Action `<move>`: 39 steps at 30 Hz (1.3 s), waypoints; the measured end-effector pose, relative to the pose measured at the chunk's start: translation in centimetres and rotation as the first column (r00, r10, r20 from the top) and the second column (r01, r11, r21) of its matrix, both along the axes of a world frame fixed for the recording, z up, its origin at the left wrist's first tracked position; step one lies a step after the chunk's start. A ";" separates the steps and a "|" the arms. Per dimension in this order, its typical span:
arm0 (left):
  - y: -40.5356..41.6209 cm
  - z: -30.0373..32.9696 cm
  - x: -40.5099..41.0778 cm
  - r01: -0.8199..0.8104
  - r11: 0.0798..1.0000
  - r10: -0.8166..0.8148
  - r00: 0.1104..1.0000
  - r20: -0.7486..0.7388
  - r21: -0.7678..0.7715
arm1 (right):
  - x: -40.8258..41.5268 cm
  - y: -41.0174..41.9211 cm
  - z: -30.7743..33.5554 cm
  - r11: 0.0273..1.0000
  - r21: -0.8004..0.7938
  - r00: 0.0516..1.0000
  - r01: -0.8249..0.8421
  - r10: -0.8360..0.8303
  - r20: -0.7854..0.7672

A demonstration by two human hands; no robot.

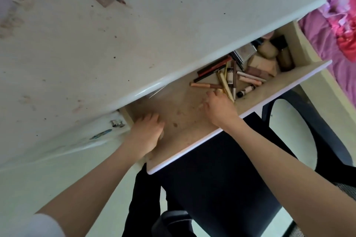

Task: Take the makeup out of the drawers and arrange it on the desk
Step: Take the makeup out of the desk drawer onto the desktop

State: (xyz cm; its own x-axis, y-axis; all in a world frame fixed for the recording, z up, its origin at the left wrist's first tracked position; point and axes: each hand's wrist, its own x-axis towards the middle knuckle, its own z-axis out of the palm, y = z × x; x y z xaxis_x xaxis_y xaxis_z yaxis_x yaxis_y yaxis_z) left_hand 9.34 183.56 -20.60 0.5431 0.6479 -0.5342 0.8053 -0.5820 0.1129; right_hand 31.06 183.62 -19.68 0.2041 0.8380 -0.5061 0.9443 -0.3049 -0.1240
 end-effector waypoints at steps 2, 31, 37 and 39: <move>-0.1 -0.4 0.6 0.001 0.999 -0.004 0.998 -0.062 -0.046 | 0.8 0.7 -0.7 0.987 0.029 0.987 0.161 -0.161 -0.002; 0.8 0.0 1.4 -0.220 0.912 0.312 0.920 0.238 -0.345 | -0.3 2.6 -2.8 0.440 -0.253 0.283 0.862 -0.831 -0.479; 1.1 3.8 1.6 -0.312 0.842 0.529 0.638 0.560 -0.440 | -2.7 0.4 2.0 0.482 -0.082 0.341 0.872 -0.720 -0.605; 2.0 5.5 1.6 -0.364 0.810 0.586 0.500 0.637 -0.459 | -3.6 0.7 4.0 0.541 0.006 0.418 0.841 -0.642 -0.643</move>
State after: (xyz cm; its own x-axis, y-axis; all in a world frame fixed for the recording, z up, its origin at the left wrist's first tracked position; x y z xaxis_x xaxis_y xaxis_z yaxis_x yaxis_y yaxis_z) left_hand 10.97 185.51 -15.13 0.4551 0.8445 -0.2823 0.5265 0.0005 0.8502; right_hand 27.43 184.28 -15.64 0.6160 0.5973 -0.5135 0.0956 -0.7038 -0.7040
